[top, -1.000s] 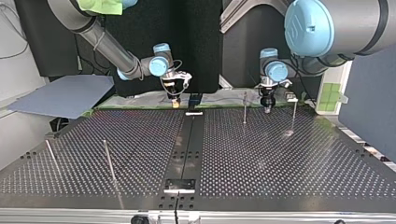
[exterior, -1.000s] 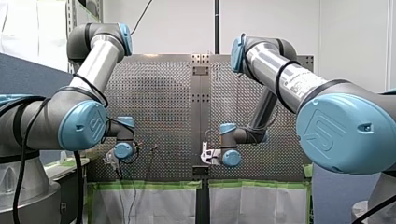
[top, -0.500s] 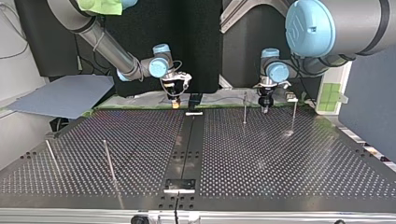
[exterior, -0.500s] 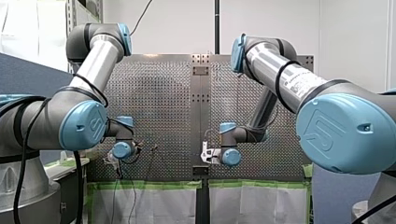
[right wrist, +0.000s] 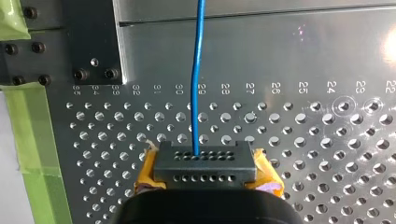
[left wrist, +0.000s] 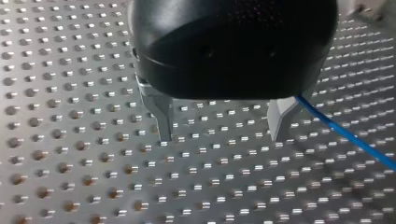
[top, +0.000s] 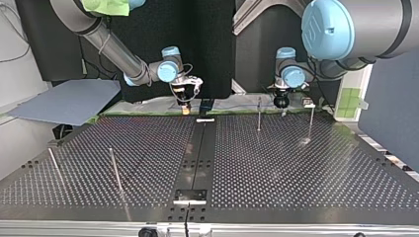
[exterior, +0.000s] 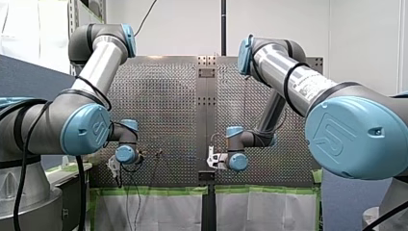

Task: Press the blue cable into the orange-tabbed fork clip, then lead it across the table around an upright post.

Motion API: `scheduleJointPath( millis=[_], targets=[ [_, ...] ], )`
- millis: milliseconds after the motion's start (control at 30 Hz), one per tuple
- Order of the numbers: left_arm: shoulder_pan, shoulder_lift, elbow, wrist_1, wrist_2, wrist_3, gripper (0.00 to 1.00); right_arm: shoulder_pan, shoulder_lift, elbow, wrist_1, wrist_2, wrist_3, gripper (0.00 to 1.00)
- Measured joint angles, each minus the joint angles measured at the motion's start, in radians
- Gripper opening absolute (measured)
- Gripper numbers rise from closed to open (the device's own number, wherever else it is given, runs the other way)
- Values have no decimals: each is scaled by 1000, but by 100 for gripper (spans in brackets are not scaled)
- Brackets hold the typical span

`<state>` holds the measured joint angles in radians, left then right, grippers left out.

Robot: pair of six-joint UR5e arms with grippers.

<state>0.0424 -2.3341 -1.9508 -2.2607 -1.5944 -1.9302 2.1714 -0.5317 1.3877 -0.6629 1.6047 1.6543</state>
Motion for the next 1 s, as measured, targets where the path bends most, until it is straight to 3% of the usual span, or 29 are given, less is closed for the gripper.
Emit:
scheduleJointPath(
  millis=[333, 767, 1000],
  targets=[
    [-3, 2, -53, -83, 60, 17, 100, 0, 0, 0, -2, 1, 1, 2],
    [-6, 13, -112, -24, 91, 49, 100, 0, 0, 0, 1, 0, -2, 2],
    [-9, 70, -154, 10, 96, 41, 100, 1, 0, 0, 3, 0, -2, 2]
  ],
)
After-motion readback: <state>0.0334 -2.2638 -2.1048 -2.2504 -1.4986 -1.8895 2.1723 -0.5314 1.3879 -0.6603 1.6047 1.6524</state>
